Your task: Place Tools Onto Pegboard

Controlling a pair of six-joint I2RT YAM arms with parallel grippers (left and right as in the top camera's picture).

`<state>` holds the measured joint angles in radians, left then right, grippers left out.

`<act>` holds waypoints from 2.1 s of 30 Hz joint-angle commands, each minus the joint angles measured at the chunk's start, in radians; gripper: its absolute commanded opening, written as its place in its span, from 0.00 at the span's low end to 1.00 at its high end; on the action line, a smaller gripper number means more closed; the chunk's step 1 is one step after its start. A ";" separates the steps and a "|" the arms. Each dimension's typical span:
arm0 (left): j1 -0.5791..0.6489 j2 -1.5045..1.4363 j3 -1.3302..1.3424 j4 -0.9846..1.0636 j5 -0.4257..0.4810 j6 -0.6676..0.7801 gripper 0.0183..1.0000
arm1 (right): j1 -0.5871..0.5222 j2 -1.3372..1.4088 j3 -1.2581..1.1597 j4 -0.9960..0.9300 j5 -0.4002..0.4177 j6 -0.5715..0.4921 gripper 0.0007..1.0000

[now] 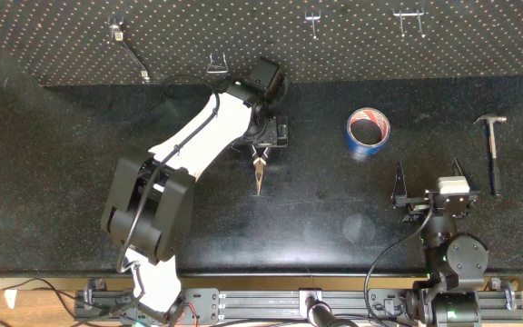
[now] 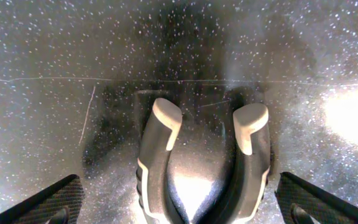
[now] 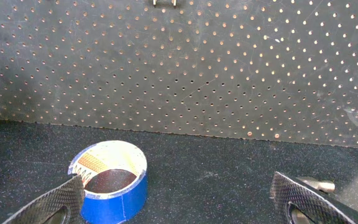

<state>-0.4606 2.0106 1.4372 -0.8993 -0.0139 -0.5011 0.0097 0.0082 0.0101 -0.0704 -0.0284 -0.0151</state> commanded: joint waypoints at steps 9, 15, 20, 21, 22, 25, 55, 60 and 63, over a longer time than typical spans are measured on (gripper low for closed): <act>0.001 0.030 0.020 0.021 -0.001 -0.006 1.00 | 0.007 -0.007 -0.006 0.000 -0.009 -0.013 0.98; 0.000 0.040 0.020 0.021 -0.001 -0.006 1.00 | 0.007 -0.007 -0.006 0.000 -0.009 -0.013 0.98; 0.000 0.040 0.020 0.021 -0.001 -0.006 1.00 | 0.007 -0.007 -0.006 0.000 -0.009 -0.013 0.98; 0.000 0.040 0.020 0.021 -0.001 -0.006 1.00 | 0.007 -0.007 -0.006 0.000 -0.009 -0.013 0.98; 0.000 0.040 0.020 0.021 -0.001 -0.006 1.00 | 0.007 -0.007 -0.006 0.000 -0.009 -0.013 0.98; 0.000 0.040 0.020 0.022 0.000 -0.006 1.00 | 0.007 -0.007 -0.006 0.000 -0.009 -0.013 0.98; 0.001 0.040 0.020 0.025 0.004 -0.006 0.44 | 0.007 -0.007 -0.006 0.000 -0.009 -0.013 0.98; 0.001 0.040 0.020 0.025 0.004 -0.006 0.39 | 0.007 -0.007 -0.006 0.000 -0.009 -0.013 0.98; 0.001 0.040 0.020 0.025 0.003 -0.006 0.36 | 0.007 -0.007 -0.006 0.000 -0.009 -0.013 0.98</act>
<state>-0.4606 2.0281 1.4422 -0.8745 -0.0170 -0.5014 0.0097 0.0082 0.0101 -0.0704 -0.0284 -0.0151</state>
